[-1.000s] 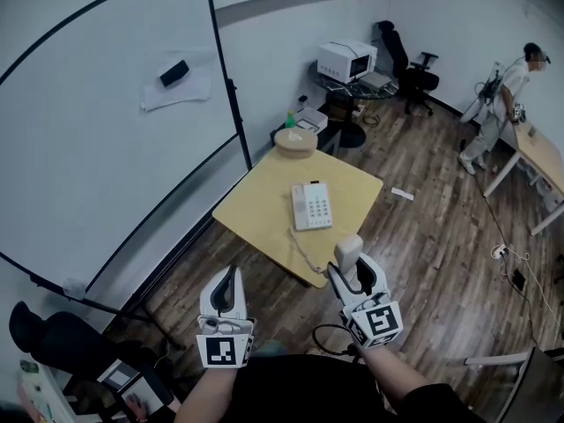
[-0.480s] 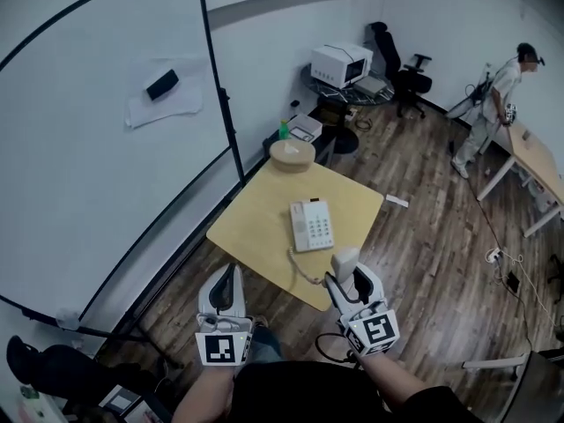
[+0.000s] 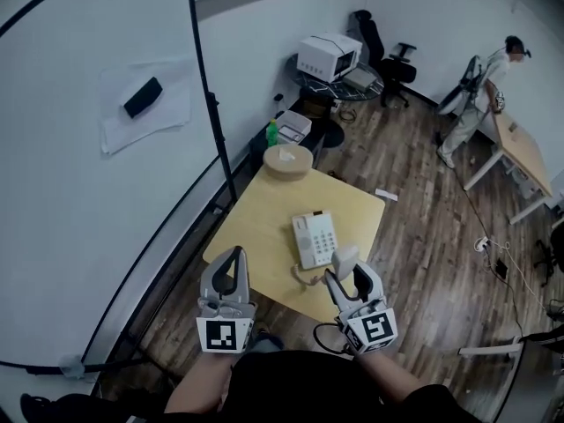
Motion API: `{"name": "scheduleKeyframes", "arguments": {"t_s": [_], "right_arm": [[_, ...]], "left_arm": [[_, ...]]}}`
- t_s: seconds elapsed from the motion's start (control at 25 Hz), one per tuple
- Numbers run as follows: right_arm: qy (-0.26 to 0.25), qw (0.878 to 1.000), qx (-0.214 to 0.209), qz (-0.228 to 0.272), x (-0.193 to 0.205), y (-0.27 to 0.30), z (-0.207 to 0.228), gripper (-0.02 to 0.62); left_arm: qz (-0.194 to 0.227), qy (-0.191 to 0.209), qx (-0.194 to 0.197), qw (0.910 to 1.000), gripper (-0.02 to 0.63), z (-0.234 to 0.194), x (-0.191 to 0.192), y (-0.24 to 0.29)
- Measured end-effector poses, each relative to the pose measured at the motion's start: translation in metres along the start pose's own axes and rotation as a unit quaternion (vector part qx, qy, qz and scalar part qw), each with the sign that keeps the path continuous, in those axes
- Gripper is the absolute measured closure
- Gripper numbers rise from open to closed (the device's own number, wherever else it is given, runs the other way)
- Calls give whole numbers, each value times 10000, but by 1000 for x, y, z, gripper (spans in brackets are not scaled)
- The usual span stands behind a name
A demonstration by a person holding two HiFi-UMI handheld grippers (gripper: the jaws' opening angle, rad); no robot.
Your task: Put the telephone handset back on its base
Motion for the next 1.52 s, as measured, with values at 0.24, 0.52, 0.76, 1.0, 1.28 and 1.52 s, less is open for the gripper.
{"name": "scheduleKeyframes", "arguments": {"t_s": [0.24,0.52,0.76,1.0,1.28,1.52], "right_arm": [[-48,9997,255,-35,-3,48,-1,368],[-64,9982,500,-320,0,84,5,368],[-75,9982,428,-422,13,110,19,368],[-103,9973,332,-642,27,138,37,368],[7,9939,297,-1058,69,180,58,368],[101,9863,246,-1626,127,217,69,368]], "left_arm": [[-11,-198,301,9993,606,-37,21,36],[-85,-314,404,9987,606,-68,38,63],[-245,-396,274,9985,606,-74,51,74],[-137,-179,187,9996,606,-72,54,85],[-238,-100,69,9996,606,-74,72,96],[-393,-147,26,9991,606,-72,94,100]]}}
Point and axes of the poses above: the fingertips, and each gripper's own axes: y forward along the fingers, z to its right, x out of its underside, the point moved 4 cm from there along -y, backward along the fingers, and after that the axes turned 5 degrees about -y, right-handed, at the moved point
